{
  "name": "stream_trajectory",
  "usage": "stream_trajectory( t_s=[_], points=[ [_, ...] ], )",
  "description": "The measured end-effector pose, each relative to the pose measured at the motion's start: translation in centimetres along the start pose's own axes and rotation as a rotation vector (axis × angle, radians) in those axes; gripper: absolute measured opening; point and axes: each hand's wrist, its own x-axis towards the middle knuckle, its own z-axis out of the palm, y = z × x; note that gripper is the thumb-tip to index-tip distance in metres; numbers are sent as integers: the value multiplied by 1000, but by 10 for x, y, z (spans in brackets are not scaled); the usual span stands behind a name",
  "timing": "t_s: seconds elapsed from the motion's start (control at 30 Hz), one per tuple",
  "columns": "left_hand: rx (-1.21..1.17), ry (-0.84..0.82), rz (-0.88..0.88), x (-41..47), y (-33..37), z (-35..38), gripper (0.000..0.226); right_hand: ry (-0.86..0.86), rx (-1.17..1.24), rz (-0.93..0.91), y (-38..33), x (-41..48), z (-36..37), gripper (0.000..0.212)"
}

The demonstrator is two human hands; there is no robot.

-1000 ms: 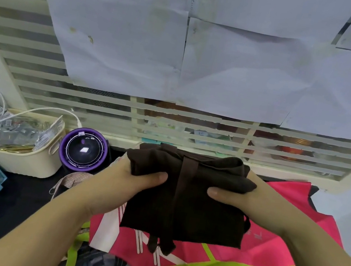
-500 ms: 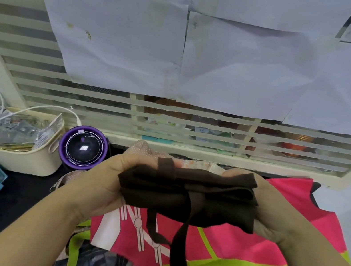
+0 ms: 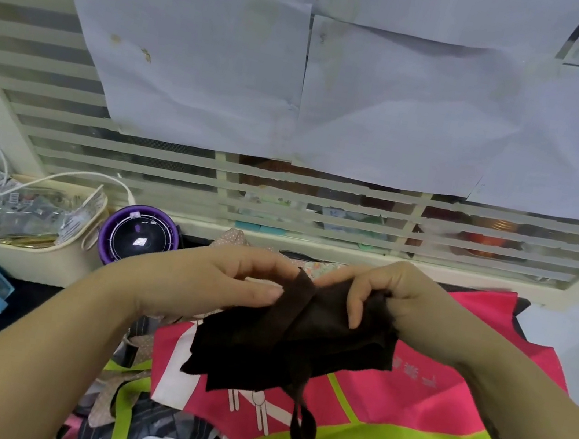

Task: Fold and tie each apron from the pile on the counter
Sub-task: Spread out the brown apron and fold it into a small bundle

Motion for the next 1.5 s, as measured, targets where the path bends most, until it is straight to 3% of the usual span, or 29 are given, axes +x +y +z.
stream_trajectory(
  t_s=[0.2, 0.37, 0.5, 0.57, 0.67, 0.7, 0.8, 0.93, 1.0, 1.07, 1.13, 1.2, 1.27, 1.37, 1.5],
  points=[
    [62, 41, -15, 14, 7, 6, 24, -9, 4, -95, 0, 1, 2, 72],
    [125, -189, -112, 12, 4, 5, 42, -51, -24, -134, -5, 0, 2, 75],
    [145, -160, -92, 9, 6, 2, 37, 88, 25, -102, -4, 1, 4, 62],
    [172, -166, -80, 7, 10, -2, 40, 73, 249, 21, 9, 3, 0, 56],
    [209, -195, -58, 5, 18, -4, 36, -183, 941, 150, 37, 5, 3, 76],
    [228, -192, -46, 5, 19, -5, 33, -203, 1074, 160, 45, 8, 9, 76],
    [278, -175, -15, 5, 23, -7, 32, -31, 1120, 180, 60, 20, 29, 71],
    [291, -146, 11, -1, 25, -14, 36, -136, 1210, 98, 60, 31, 39, 60],
    [250, -128, 18, -5, 23, -18, 33, -110, 1277, 151, 64, 33, 37, 52],
    [192, -91, 29, -7, 24, -21, 33, -12, 1137, 220, 69, 36, 43, 61],
    [148, -63, 57, -6, 26, -21, 31, -20, 819, 291, 63, 39, 55, 67],
    [144, -40, 69, -5, 32, -21, 33, -68, 638, 327, 54, 43, 67, 41],
    [134, -6, 84, -4, 34, -23, 37, -19, 666, 353, 47, 45, 75, 12],
    [57, 168, 115, -6, 24, -32, 31, 207, 649, 349, 51, 38, 77, 8],
    [-71, 531, 11, -1, -7, -46, 34, 536, 361, 272, 56, 16, 72, 9]
  ],
)
